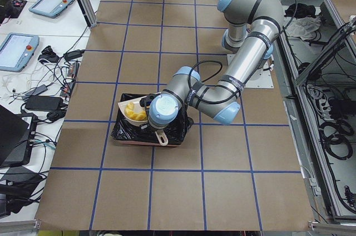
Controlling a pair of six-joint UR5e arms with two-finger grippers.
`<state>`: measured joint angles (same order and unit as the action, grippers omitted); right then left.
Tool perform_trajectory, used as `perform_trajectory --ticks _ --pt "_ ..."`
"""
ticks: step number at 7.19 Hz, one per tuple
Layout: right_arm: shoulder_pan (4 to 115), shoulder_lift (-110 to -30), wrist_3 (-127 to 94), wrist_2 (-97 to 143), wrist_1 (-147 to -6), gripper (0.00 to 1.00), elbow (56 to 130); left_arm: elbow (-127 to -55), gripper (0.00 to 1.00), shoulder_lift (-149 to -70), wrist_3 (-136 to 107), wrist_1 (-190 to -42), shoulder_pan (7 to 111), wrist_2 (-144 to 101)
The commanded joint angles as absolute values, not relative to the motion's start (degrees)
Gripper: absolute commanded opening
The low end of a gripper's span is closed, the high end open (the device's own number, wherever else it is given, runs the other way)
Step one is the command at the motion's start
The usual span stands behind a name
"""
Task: Sweep and dump trash into bin
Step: 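Tilt the dustpan over the black bin with the left gripper to dump items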
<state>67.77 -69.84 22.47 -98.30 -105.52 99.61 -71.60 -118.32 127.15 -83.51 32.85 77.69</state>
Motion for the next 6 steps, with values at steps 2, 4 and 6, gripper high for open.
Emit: perform_trajectory --ticks 2,4,6 --pt "67.85 -69.79 23.82 -98.88 -105.47 0.00 99.76 -71.81 0.00 -118.39 133.94 -82.88 33.31 85.33" --pt "67.94 -69.79 22.86 -98.26 -105.47 0.00 99.76 -71.98 0.00 -118.82 140.09 -78.78 33.49 87.01" --pt "68.03 -69.70 23.11 -98.00 -105.56 0.00 99.76 -71.81 0.00 -118.65 140.62 -78.40 36.54 94.18"
